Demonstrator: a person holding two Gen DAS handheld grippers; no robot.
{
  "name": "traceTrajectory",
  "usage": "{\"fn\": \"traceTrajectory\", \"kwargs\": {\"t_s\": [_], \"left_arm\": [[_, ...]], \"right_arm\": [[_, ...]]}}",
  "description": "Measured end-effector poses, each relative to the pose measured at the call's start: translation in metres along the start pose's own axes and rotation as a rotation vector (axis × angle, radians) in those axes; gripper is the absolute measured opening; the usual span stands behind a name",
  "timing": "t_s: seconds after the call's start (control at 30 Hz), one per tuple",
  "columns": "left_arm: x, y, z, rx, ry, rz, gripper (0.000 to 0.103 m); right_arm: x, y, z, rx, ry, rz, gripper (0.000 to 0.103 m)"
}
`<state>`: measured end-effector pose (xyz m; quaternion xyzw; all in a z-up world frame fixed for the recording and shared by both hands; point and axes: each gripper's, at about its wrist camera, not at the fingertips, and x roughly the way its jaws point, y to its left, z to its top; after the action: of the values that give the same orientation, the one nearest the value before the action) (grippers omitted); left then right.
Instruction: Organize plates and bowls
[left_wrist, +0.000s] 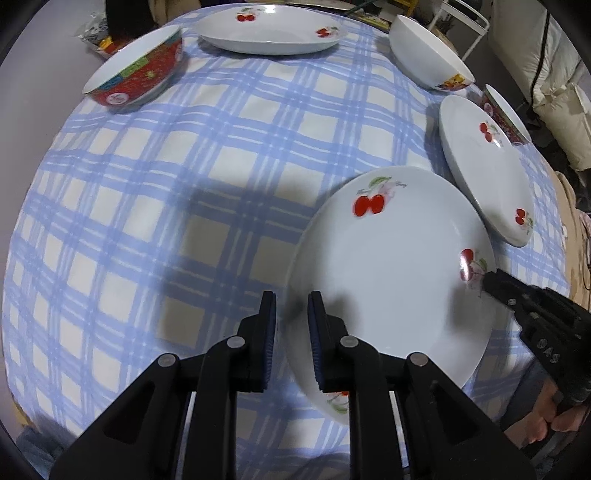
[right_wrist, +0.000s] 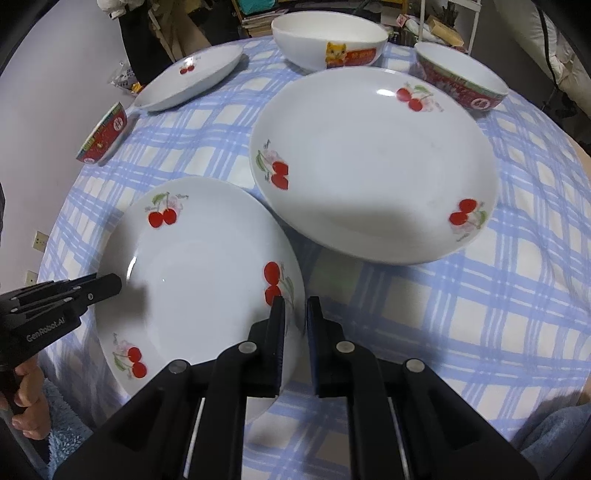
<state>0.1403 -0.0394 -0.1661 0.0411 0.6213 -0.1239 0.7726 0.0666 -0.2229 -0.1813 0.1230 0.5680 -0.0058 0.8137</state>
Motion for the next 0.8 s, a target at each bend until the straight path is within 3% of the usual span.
{"fn": "traceTrajectory", "kwargs": {"t_s": [0.1,0.23,0.43,0.53,0.6,0.63,0.7,0.8], "left_arm": [[-0.01,0.004,-0.002,-0.006,-0.028,0.012,0.018],[-0.026,0.001,0.001,0.018,-0.081,0.091,0.018],[-0.05,-0.007,0.013,0.036,-0.14,0.139,0.021],[-0.057,-0.016,0.023,0.045,-0.164,0.16,0.028],[-0.063,-0.019,0.027,0.044,-0.178,0.163,0.037],[-0.066,-0.021,0.029,0.043,-0.183,0.164,0.041],[-0.072,-0.028,0.037,0.059,-0.197,0.164,0.058],[-0.077,-0.042,0.049,0.11,-0.219,0.201,0.083]], "right_arm": [[-0.014,0.0,0.002,0.003,-0.043,-0.008,0.013],[-0.035,-0.007,0.009,0.019,-0.095,-0.001,0.013],[-0.054,-0.023,0.026,0.038,-0.114,-0.034,0.014],[-0.065,-0.031,0.035,0.042,-0.127,-0.062,0.034],[-0.075,-0.038,0.041,0.044,-0.16,-0.075,0.063],[-0.08,-0.04,0.044,0.037,-0.184,-0.094,0.07],[-0.089,-0.044,0.05,0.021,-0.224,-0.136,0.094],[-0.099,-0.054,0.058,0.029,-0.247,-0.144,0.101]]}}
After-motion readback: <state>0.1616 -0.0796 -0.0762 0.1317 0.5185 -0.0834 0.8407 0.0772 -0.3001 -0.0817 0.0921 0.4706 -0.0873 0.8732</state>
